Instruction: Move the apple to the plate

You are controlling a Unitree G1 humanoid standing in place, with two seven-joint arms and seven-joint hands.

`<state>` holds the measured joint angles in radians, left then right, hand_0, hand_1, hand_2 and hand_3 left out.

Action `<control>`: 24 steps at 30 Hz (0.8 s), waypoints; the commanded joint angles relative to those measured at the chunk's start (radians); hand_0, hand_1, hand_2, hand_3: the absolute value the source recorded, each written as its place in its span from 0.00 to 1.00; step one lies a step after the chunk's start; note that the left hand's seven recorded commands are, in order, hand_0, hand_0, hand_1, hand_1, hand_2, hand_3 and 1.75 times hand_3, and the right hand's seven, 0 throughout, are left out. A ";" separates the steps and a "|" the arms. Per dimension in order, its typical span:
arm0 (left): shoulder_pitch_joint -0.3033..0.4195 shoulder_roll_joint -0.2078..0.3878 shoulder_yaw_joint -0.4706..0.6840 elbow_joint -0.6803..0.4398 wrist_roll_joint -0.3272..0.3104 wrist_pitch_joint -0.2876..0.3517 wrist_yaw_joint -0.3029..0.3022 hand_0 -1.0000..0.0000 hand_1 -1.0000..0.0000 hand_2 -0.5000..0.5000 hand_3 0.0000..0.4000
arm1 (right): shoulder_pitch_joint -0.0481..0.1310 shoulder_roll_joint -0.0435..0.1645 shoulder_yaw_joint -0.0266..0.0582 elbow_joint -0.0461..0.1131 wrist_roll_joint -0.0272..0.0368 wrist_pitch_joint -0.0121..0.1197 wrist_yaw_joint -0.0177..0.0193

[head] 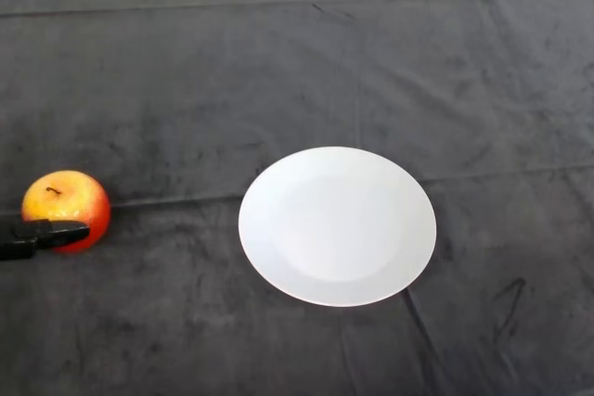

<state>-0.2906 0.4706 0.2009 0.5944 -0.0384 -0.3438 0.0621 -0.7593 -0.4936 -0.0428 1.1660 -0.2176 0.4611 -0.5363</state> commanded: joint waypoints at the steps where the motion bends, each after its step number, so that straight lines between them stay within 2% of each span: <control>1: 0.005 0.018 -0.044 -0.044 0.018 0.026 -0.011 1.00 1.00 0.50 0.00 | 0.028 -0.008 0.0039 -0.001 0.0030 0.009 0.0033; 11: -0.050 -0.007 -0.091 0.019 0.062 0.070 -0.008 1.00 1.00 0.50 0.00 | 0.030 -0.008 0.0035 -0.006 0.0028 0.012 0.0047; 24: -0.110 -0.002 -0.121 0.097 0.080 0.084 -0.054 1.00 1.00 0.50 0.00 | 0.031 -0.008 0.0030 -0.009 0.0022 0.014 0.0056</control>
<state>-0.3583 0.4544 0.0843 0.6555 0.0267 -0.2746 0.0147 -0.7593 -0.4936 -0.0428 1.1611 -0.2178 0.4640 -0.5361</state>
